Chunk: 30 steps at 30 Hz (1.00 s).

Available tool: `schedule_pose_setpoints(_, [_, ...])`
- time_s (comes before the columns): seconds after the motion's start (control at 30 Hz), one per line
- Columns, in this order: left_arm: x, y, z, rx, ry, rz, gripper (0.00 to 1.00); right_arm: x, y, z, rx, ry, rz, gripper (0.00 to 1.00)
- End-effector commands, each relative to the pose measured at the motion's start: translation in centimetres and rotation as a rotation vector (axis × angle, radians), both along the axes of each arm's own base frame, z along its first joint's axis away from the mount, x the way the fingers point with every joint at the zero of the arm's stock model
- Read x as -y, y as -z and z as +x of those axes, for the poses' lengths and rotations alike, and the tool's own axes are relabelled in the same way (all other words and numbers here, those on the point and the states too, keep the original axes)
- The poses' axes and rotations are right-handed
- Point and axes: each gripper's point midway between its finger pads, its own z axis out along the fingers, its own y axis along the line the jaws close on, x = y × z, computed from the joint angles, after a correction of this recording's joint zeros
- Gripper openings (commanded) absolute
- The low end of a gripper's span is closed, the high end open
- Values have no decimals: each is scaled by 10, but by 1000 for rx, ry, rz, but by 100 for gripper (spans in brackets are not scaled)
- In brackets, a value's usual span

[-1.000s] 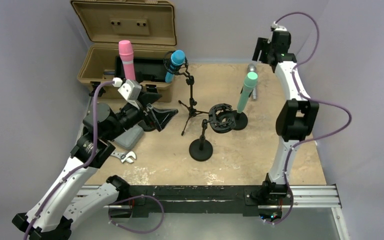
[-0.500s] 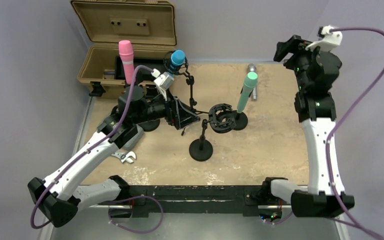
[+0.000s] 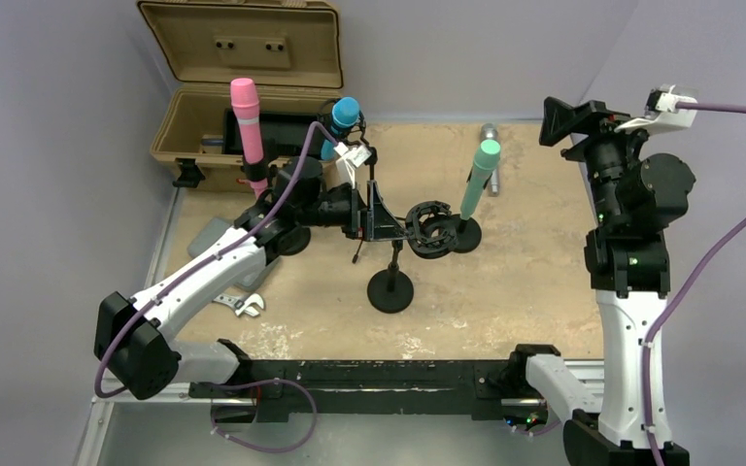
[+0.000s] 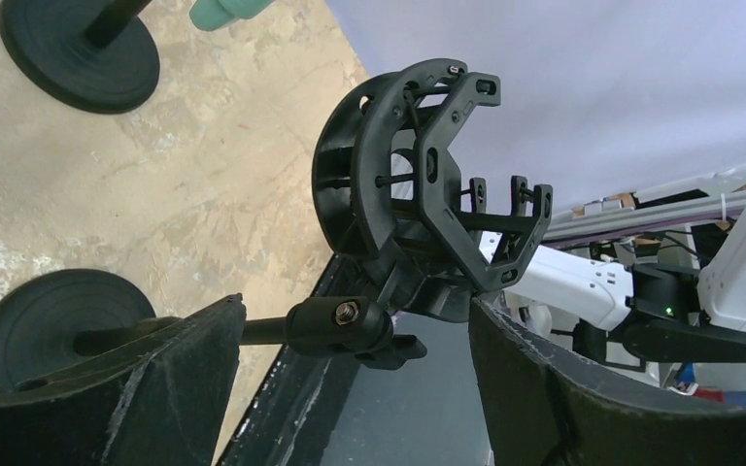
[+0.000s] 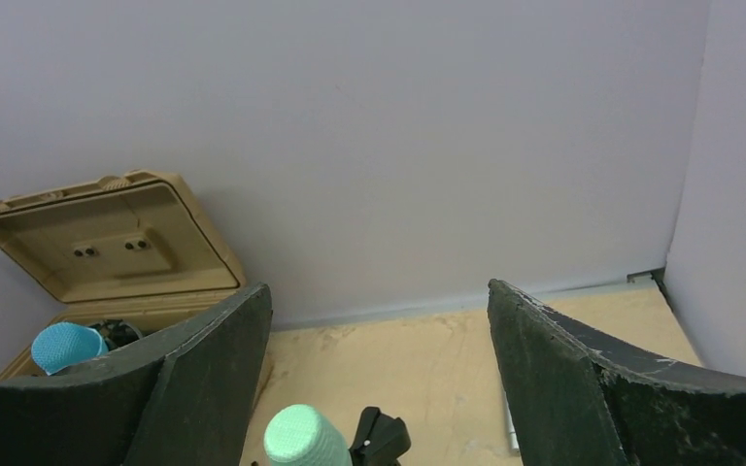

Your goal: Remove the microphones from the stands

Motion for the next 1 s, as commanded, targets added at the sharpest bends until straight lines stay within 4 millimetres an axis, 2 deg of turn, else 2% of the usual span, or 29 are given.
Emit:
schedule_pose_setpoints(0.0, [5,-11,-5,-15,20,-50,82,-2,-10,-16,34,-9,-15,80])
schedule_pose_setpoints(0.17, [7,-1,-3,-49,13,-40,75,-2,-11,-24,40,-6,-19,81])
schedule_pose_setpoints(0.3, [7,3,0,-56,6,-30,74,-4,-5,-24,28,-16,-22,81])
schedule_pose_setpoints(0.53, [8,22,6,-91,-16,17,70,-6,-4,-27,32,-30,-26,80])
schedule_pose_setpoints(0.83, [5,41,10,-98,-47,65,50,-7,-4,-32,41,-32,-34,81])
schedule_pose_setpoints(0.97, [-7,66,9,-99,-87,132,47,-9,-3,-35,46,-42,-37,81])
